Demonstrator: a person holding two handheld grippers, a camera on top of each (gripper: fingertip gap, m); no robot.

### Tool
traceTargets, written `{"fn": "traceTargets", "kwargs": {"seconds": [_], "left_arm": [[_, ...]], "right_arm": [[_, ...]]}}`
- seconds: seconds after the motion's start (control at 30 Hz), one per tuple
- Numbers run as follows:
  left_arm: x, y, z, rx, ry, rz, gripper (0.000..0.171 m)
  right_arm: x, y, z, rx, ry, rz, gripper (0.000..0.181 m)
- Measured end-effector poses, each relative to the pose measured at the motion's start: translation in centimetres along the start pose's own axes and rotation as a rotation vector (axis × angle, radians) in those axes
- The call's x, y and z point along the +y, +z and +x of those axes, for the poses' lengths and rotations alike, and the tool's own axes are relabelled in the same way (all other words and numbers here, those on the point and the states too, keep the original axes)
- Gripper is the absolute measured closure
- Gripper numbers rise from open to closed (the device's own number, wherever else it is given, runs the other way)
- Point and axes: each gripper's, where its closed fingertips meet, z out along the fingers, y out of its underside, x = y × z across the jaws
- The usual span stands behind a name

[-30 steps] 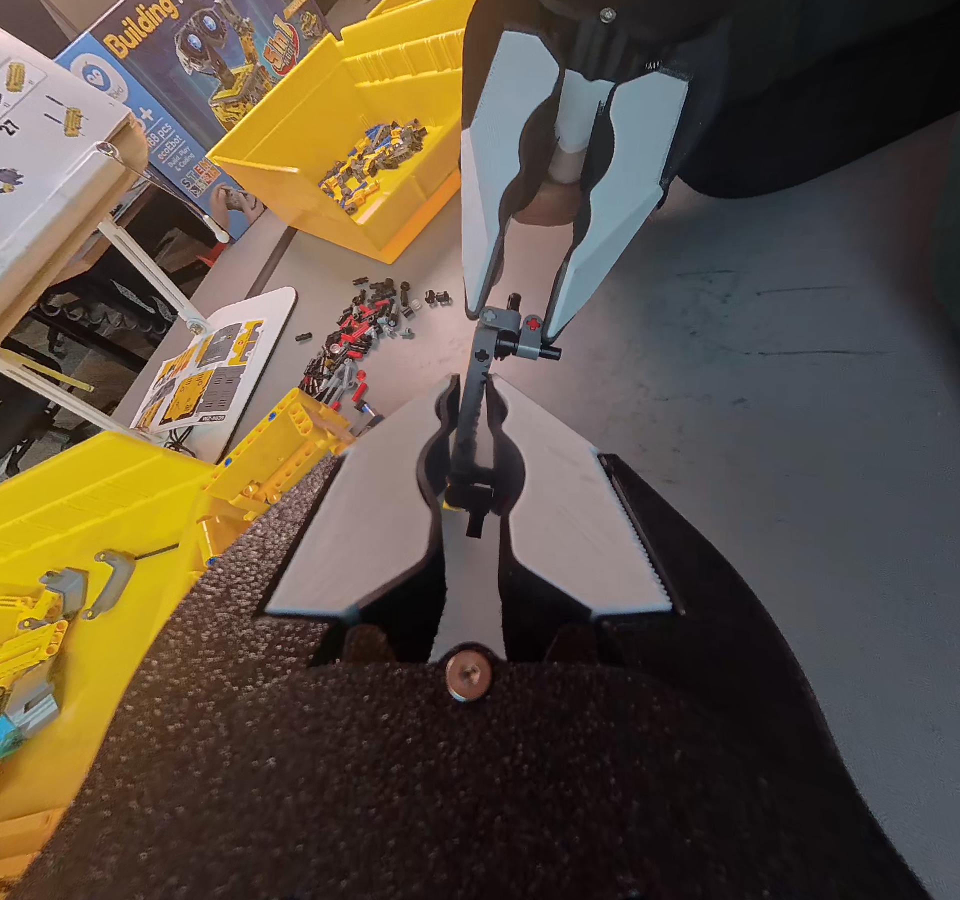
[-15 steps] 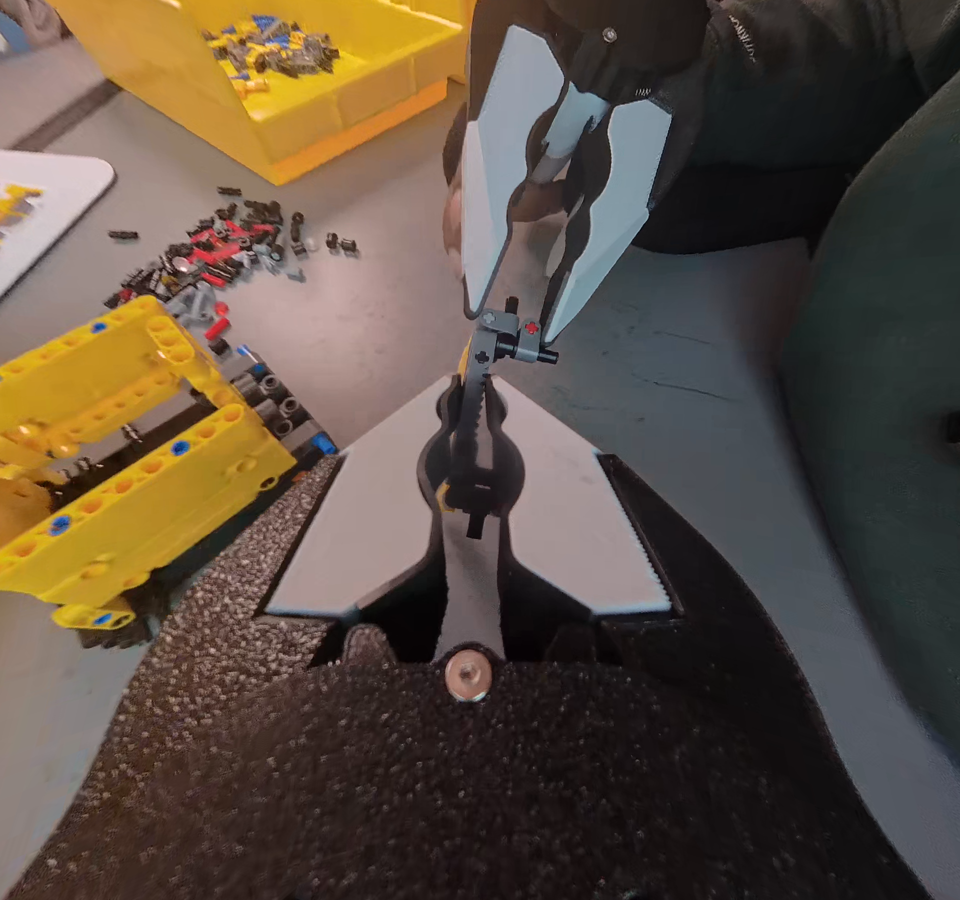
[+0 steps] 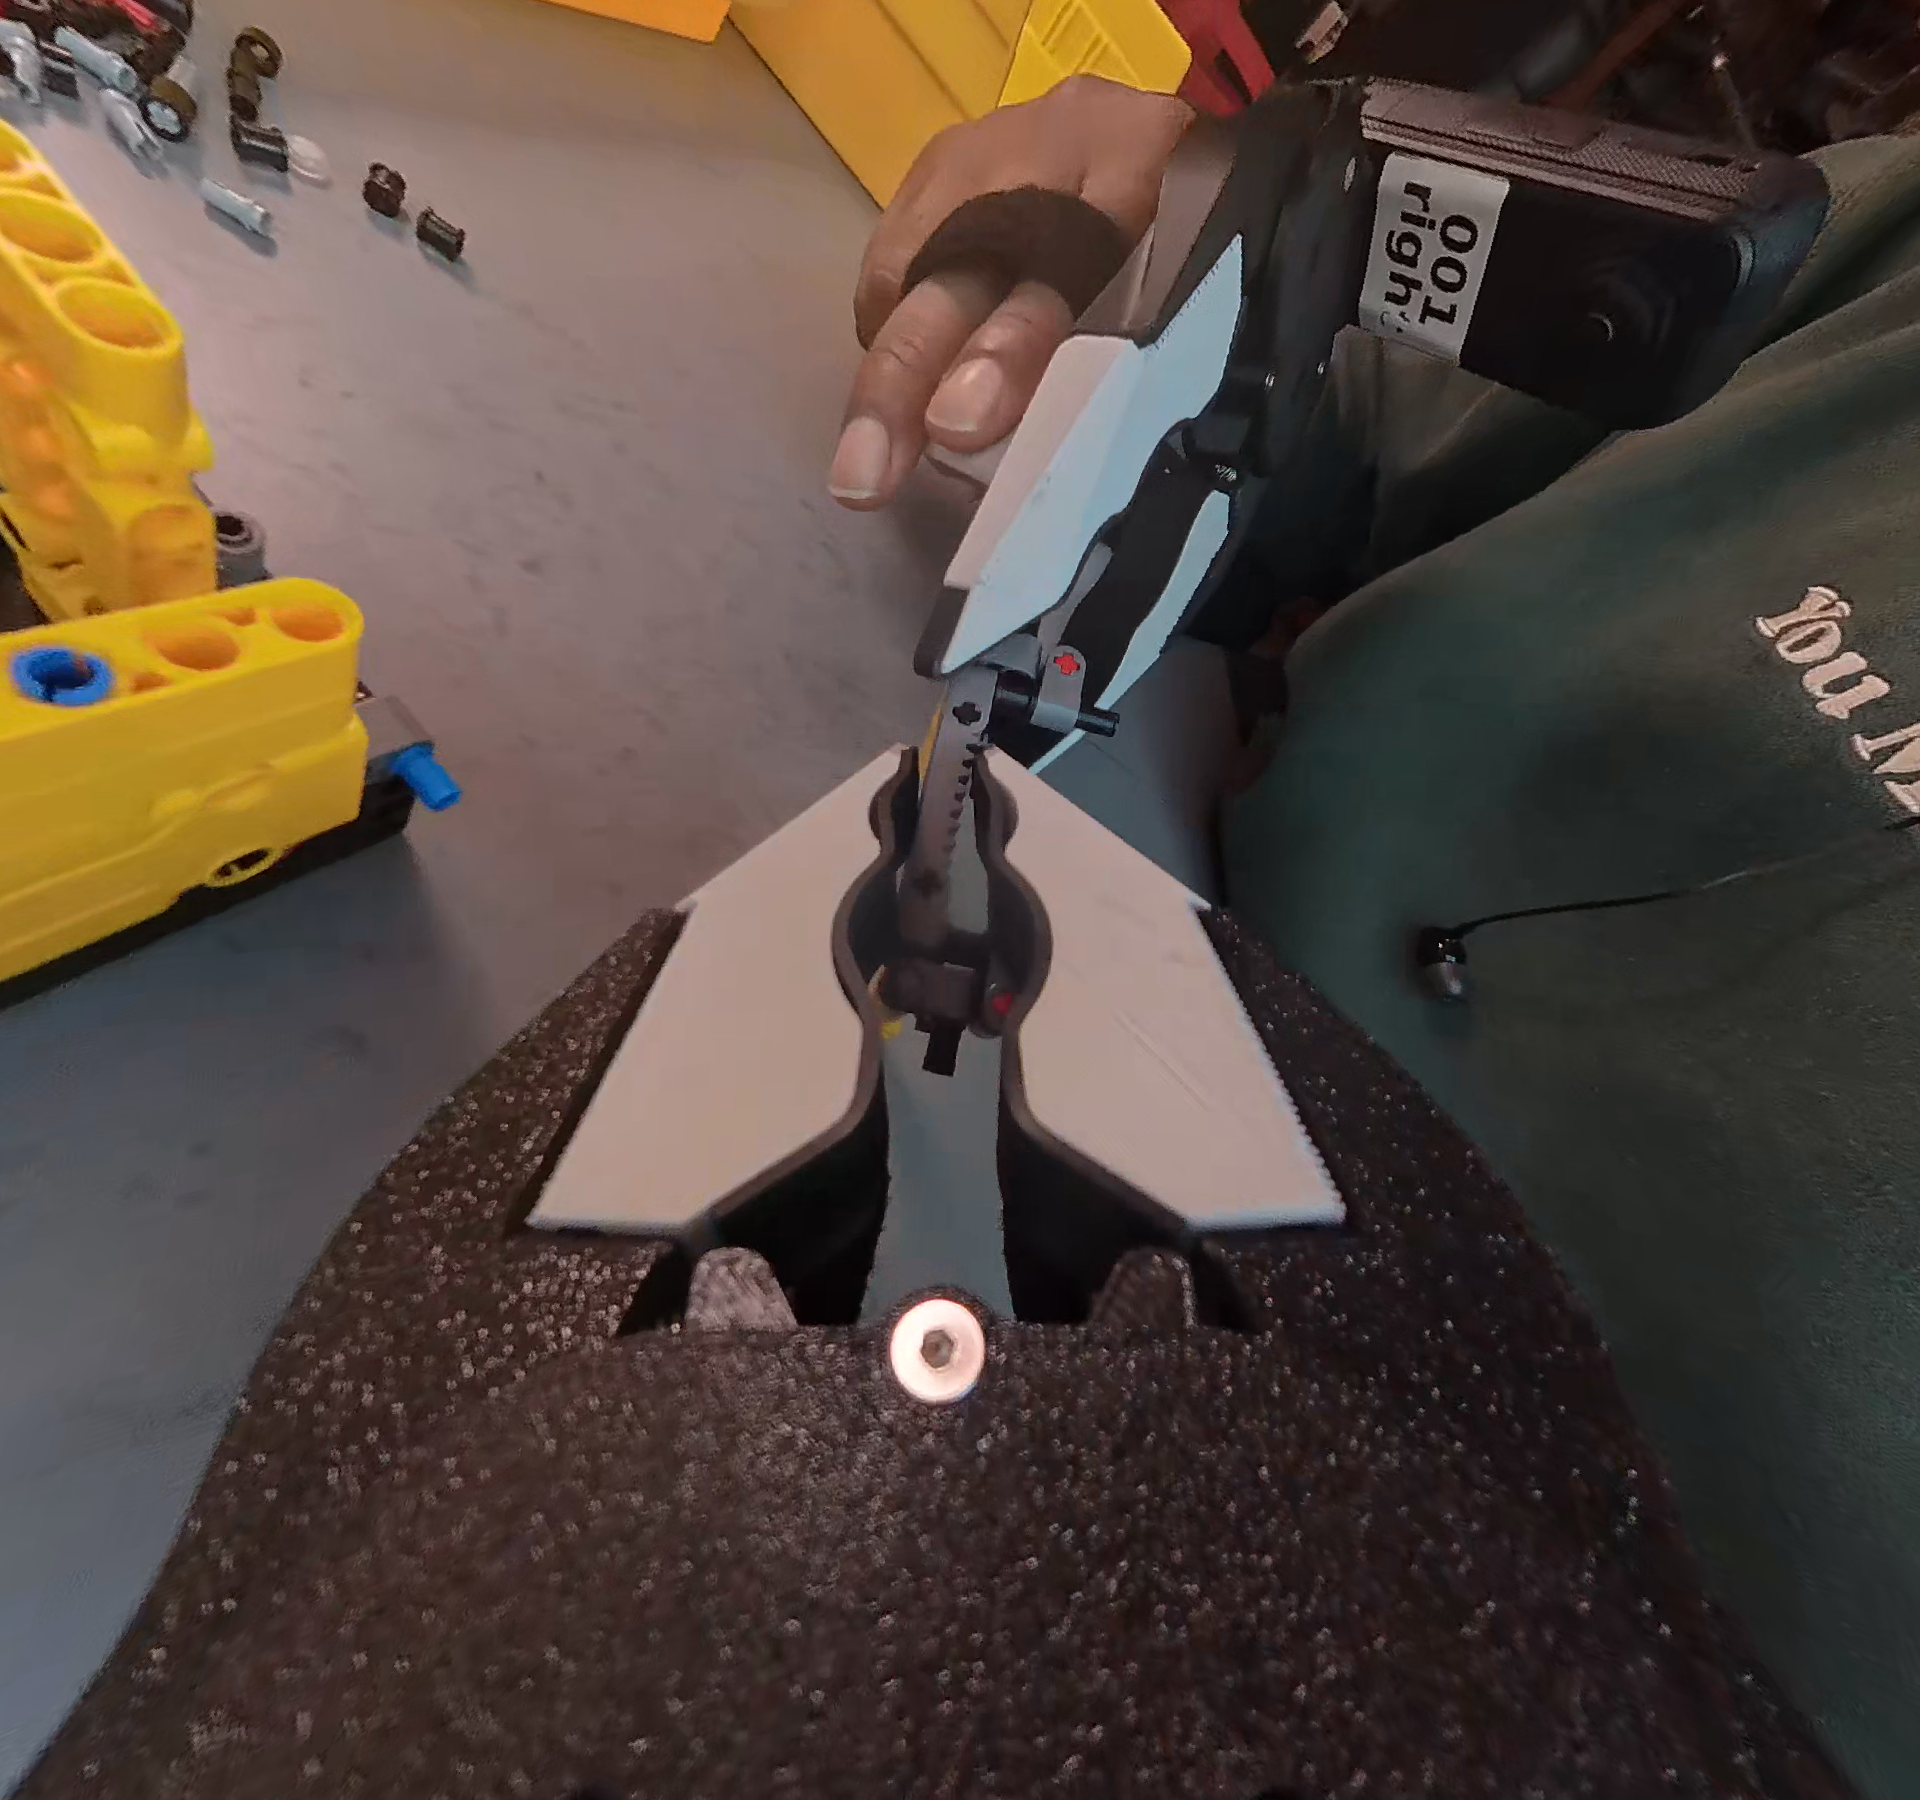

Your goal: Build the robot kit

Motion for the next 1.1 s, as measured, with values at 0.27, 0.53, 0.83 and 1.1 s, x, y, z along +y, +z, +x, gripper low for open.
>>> {"fn": "traceTargets", "kwargs": {"seconds": [0.27,0.53,0.83,1.1], "left_arm": [[-0.7,-0.5,-0.9,-0.063,0.045,0.034,0.141],[0.1,-1.1,-1.5,-0.196,0.227,-0.019,0.13],[1.8,0.0,-3.7,-0.408,0.392,-0.188,0.146],[-4.1,-3.6,-2.9,-0.496,0.458,0.18,0.137]], "right_arm": [[1.5,-0.6,-0.5,-0.117,0.238,-0.077,0.152],[4.0,-1.2,-0.4,-0.189,0.515,-0.136,0.152],[3.6,-1.1,0.8,-0.136,0.573,-0.078,0.114],[2.7,-3.1,7.4,0.164,0.71,0.144,0.145]]}}
